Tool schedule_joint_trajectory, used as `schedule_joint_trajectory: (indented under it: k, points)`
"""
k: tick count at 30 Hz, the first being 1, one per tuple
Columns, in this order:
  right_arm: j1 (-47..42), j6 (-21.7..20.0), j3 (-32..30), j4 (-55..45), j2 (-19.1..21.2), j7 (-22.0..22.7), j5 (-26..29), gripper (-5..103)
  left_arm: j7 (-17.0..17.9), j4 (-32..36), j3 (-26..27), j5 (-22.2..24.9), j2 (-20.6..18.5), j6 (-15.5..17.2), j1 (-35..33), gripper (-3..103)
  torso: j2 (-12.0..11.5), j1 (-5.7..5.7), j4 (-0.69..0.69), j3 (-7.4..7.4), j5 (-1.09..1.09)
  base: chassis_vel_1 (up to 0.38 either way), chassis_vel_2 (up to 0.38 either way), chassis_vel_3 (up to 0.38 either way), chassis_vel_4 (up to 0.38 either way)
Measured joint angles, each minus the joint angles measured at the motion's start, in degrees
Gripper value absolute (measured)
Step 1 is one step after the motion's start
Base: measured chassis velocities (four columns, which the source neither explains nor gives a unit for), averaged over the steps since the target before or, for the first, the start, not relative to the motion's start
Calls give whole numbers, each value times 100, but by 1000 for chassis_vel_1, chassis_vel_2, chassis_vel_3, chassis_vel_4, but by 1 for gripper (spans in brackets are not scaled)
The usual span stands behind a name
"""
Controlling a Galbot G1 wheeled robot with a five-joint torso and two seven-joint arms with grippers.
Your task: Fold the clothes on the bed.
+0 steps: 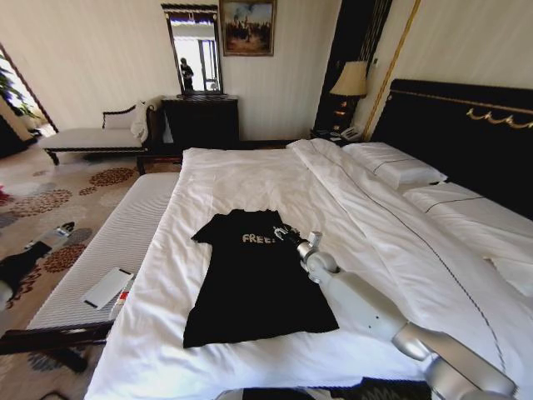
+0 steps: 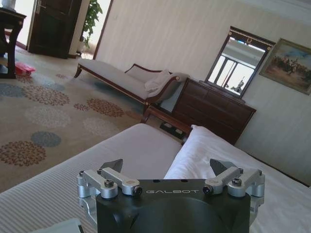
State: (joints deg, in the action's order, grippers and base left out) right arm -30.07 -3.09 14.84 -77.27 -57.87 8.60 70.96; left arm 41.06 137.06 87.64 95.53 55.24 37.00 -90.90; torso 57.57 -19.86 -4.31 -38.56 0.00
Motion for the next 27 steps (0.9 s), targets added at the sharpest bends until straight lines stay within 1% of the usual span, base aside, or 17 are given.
schedule_joint_trajectory:
  k: [1, 2, 3, 4, 5, 6, 7, 10, 13, 16, 19, 21, 23, 24, 27]
  points:
    - [83, -143, 12, 23, -27, 99, 341, 90, 0, -38, 152, 76, -82, -10, 15, 100, 0, 0, 0, 0, -1, 0, 0, 0, 0]
    - [83, -143, 12, 23, -27, 99, 341, 90, 0, -38, 152, 76, -82, -10, 15, 100, 0, 0, 0, 0, -1, 0, 0, 0, 0]
    - [130, -221, 16, 36, -54, 152, 515, 95, 0, -67, 254, 138, -140, -21, 30, 100, 0, 0, 0, 0, -1, 0, 0, 0, 0]
    - [180, -308, 24, 55, -88, 205, 658, 95, 0, -115, 423, 269, -259, -30, 47, 100, 0, 0, 1, 0, -1, 0, 0, 0, 0]
    - [229, -403, 59, 78, -127, 259, 745, 100, 0, -179, 647, 454, -430, -38, 63, 100, 0, 0, 2, 0, -1, 0, 0, 0, 0]
    - [256, -470, 96, 82, -146, 306, 772, 100, 0, -214, 783, 555, -544, -39, 62, 100, 0, 0, 1, 0, 0, 0, 0, 0, 0]
    - [256, -470, 96, 82, -146, 306, 772, 100, 0, -214, 783, 555, -544, -39, 62, 100, 0, 0, 1, 0, 0, 0, 0, 0, 0]
    - [310, -667, 262, 77, -213, 475, 804, 100, -1, -320, 1124, 731, -818, -35, -32, 100, 0, 0, -2, 0, 0, 0, 0, 0, 0]
    - [343, -750, 302, 89, -298, 585, 832, 100, -3, -319, 1204, 758, -838, -23, -97, 100, 0, 0, -2, 0, 0, 0, 0, 0, 0]
    - [433, -786, 318, 227, -515, 783, 837, 100, -5, -248, 1238, 766, -733, -4, -181, 100, 0, 0, 3, 0, -1, 0, 0, 0, 0]
    - [481, -776, 312, 296, -567, 851, 765, 100, -5, -224, 1221, 765, -676, 0, -187, 100, 0, 0, 3, 0, -1, 0, 0, 0, 0]
    - [553, -794, 310, 381, -561, 940, 610, 100, -5, -210, 1195, 754, -631, 2, -188, 100, 0, 0, -1, 0, -1, 0, 0, 0, 0]
    - [587, -843, 318, 403, -539, 1003, 571, 100, -5, -206, 1188, 751, -618, 2, -188, 100, 0, 0, -1, 0, -1, 0, 0, 0, 0]
    - [605, -889, 328, 415, -526, 1050, 551, 100, -5, -205, 1182, 749, -611, 3, -188, 100, 0, 0, -2, 0, -1, 0, 0, 0, 0]
    - [706, -1250, 446, 500, -480, 1371, 416, 100, -5, -183, 1138, 730, -559, 4, -181, 100, 0, 0, -2, 0, 0, 0, 0, 0, 0]
